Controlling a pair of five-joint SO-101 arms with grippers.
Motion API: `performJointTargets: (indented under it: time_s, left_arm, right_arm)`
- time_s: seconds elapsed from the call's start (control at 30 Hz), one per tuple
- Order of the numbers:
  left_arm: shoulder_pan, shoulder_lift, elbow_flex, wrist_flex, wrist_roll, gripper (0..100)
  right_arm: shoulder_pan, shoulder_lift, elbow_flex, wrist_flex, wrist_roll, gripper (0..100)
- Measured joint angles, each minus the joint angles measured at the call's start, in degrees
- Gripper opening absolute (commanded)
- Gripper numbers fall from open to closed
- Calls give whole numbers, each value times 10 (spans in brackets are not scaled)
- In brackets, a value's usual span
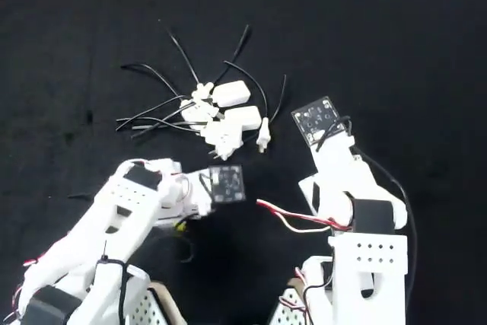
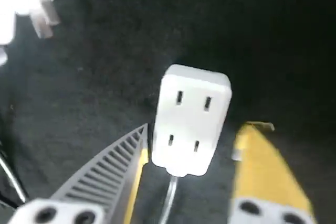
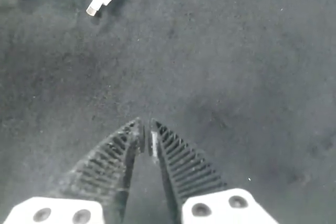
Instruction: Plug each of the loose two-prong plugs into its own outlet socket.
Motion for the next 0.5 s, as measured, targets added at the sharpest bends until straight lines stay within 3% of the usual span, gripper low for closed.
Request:
performJointTargets:
  time_s: [0.3, 0.5]
  left_arm:
    - [7, 4, -24, 28, 251, 94]
    - [7, 7, -24, 28, 316, 130]
  right_arm:
    - [0, 0, 0, 0, 0, 22]
    - [0, 0, 0, 0, 0, 22]
